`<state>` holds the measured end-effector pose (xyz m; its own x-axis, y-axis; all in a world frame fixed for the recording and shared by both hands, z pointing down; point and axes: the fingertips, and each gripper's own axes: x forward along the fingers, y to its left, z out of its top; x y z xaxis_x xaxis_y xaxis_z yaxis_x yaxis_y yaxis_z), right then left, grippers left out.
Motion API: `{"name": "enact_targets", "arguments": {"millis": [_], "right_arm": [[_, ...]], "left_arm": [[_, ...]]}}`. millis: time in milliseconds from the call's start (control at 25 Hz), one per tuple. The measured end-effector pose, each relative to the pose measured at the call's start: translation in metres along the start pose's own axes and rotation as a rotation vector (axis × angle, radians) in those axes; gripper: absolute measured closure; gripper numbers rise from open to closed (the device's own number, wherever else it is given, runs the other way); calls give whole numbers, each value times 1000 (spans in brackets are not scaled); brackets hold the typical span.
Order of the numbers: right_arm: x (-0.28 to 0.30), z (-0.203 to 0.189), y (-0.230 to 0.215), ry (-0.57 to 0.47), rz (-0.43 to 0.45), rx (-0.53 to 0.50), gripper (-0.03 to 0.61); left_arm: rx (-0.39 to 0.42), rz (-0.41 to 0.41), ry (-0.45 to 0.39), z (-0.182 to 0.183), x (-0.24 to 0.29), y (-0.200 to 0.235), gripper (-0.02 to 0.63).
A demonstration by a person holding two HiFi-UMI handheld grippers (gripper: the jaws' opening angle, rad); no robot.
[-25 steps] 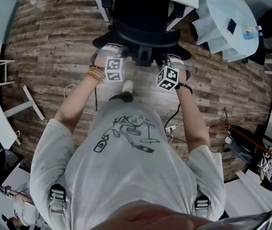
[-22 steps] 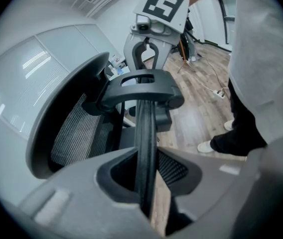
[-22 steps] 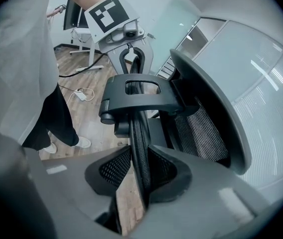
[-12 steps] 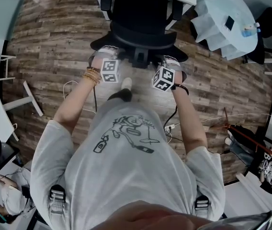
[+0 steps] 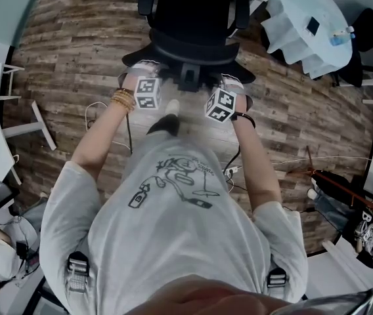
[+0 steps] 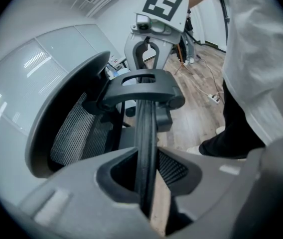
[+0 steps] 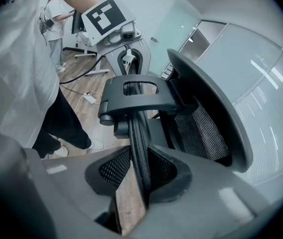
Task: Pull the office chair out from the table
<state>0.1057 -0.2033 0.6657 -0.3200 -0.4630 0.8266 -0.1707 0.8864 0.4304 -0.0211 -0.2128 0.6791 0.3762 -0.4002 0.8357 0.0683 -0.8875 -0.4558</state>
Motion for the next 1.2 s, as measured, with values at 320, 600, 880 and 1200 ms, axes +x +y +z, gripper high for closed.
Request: {"name": "enact_targets", "arguments": {"millis": [320,600,880,1200], "right_arm": [[-31,-5,54,-7,0,-17,466],[-60,-6,107,-12,-3,-31,466],[-89,-6,164,-14,14,-42,468],[-110,1,210,-14,12,-48,469]], "left_arm": [[-9,19,-2,22,-26,-54,511],[-19,5,5,32,-45,-115,511],[-21,19,-3,47,-71,-170,509],[-8,42,-23,56,-97,-210,509]]}}
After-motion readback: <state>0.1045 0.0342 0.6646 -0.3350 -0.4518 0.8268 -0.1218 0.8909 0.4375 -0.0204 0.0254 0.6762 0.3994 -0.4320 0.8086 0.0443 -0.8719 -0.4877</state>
